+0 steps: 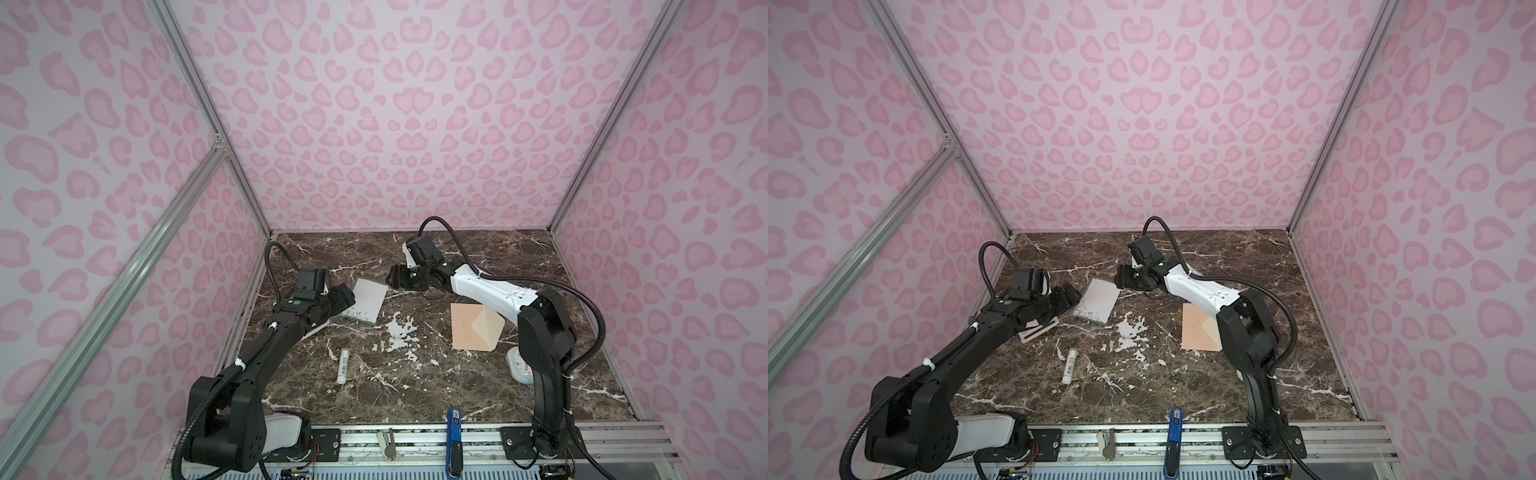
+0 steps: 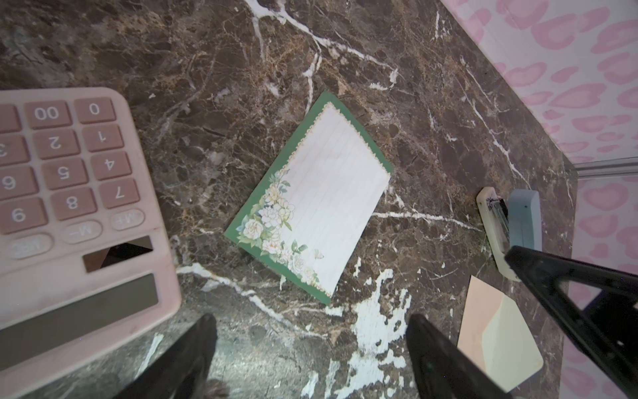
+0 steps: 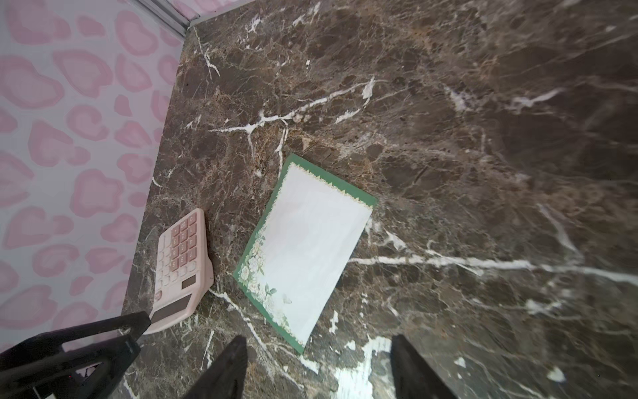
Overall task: Place the letter into the envelope and seal it
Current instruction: 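Move the left gripper toward the letter sheet while the right gripper reaches over it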
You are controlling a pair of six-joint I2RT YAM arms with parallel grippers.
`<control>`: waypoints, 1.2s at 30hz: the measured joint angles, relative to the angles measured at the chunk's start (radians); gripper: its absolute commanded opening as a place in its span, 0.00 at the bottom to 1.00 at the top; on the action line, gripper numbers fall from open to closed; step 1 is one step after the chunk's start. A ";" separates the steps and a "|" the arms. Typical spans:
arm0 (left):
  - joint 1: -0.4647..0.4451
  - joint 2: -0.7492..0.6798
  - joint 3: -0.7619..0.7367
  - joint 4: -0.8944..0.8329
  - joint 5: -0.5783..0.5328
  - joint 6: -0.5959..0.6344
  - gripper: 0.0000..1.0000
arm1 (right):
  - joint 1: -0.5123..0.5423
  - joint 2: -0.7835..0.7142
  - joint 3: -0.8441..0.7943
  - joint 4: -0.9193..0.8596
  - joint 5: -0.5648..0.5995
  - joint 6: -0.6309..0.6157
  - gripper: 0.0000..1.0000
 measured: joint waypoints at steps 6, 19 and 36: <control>0.009 0.135 0.073 0.017 0.013 -0.001 0.88 | 0.001 0.159 0.147 0.013 -0.089 0.050 0.43; 0.042 0.333 0.176 0.016 0.059 0.068 0.88 | -0.013 0.373 0.338 0.025 -0.195 0.125 0.24; 0.059 0.481 0.250 -0.048 0.070 0.152 0.87 | -0.031 0.452 0.395 -0.018 -0.208 0.145 0.27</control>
